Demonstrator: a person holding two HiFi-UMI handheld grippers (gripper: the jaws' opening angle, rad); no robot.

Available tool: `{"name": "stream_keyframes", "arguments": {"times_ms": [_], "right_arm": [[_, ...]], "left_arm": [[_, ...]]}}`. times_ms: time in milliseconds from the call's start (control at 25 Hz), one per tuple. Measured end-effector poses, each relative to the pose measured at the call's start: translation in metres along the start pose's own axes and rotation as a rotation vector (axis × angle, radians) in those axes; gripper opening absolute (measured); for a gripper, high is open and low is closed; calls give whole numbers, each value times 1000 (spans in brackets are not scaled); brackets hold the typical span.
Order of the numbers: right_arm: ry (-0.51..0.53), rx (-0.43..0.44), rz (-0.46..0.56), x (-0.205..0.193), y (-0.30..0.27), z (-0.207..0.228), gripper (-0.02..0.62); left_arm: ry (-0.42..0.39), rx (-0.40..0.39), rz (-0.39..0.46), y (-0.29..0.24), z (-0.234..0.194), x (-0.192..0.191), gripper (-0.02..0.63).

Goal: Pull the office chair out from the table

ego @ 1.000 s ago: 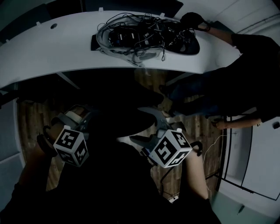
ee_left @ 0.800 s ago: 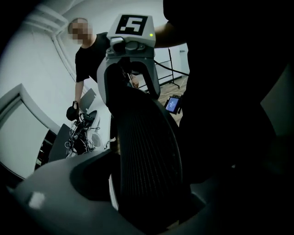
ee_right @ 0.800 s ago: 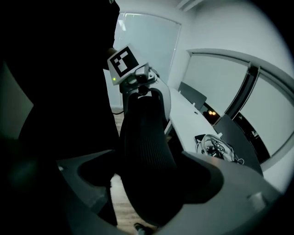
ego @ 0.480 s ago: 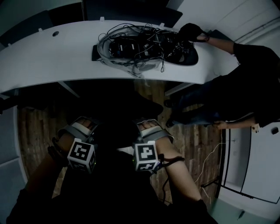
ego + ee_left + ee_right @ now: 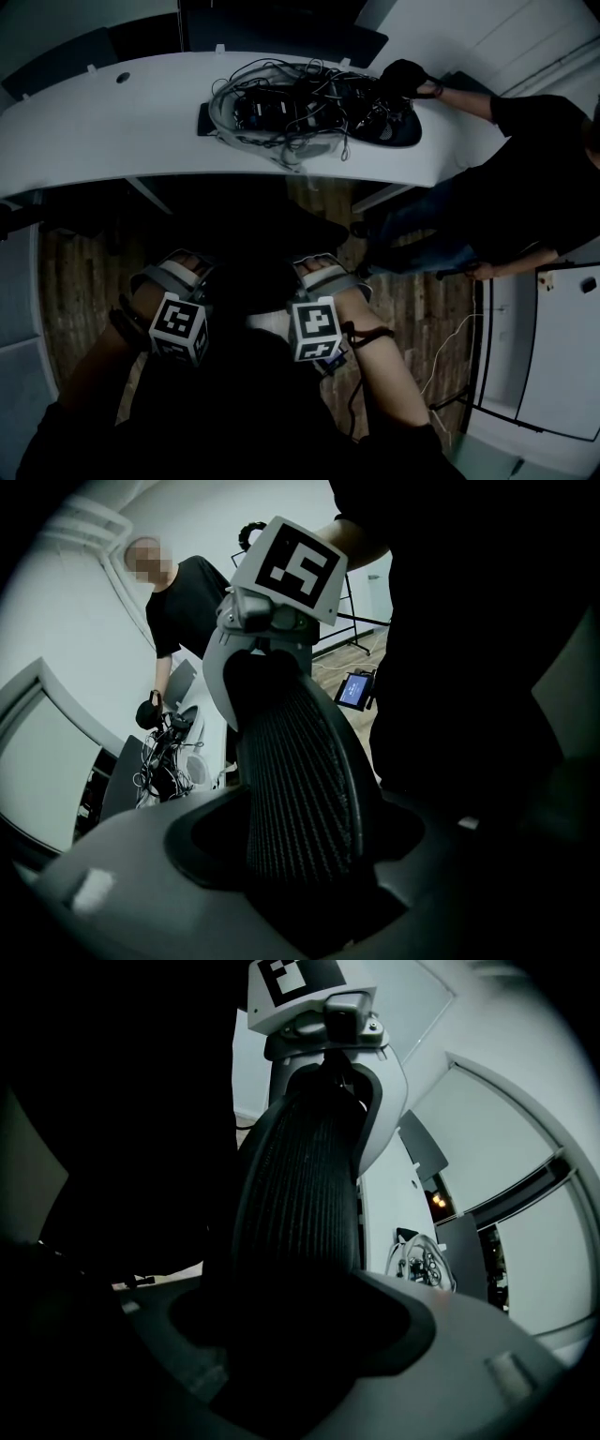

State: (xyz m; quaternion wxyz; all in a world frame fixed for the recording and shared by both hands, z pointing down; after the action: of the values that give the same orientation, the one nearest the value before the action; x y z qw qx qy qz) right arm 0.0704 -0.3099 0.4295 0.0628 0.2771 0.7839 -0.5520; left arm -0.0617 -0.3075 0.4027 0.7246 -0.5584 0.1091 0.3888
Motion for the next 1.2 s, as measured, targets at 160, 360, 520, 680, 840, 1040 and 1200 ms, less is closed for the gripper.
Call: {"name": "stream_keyframes", "arguments": {"times_ms": [160,360,520,680,840,1040,1200], "right_arm": [[8,1,10,-1,1,-4,328],[30,-13,17,-7,4,-5,322],[52,-26,30,-8,6,-11,314],[71,-37,49,-7,9,-16,301],[90,-39,62,-6,11,-21,288],[95,-29,70,-1,12,-35,285],[83,-22,70,8,17,-54,285]], "left_arm": [[-11,16,-5,-2,4,2,310],[-9,21,-18,-7,5,5,310],[-7,32,-24,-11,12,8,310],[-8,35,-24,-12,16,10,310],[-10,42,-25,-11,21,12,310],[-7,43,-23,-12,35,17,310],[-6,40,-11,-10,54,25,308]]}}
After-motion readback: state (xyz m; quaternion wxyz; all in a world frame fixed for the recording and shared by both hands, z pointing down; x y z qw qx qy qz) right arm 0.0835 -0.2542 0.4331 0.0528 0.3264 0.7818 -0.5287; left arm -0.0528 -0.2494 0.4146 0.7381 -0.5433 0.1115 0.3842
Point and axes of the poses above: the fingertips, and each gripper's own axes: y backward along the fingers, z to its right, x out of its top, the point moved 8 cm from there along y, backward along the fingers, and after that the axes turned 14 degrees about z, right-handed, at the moved point
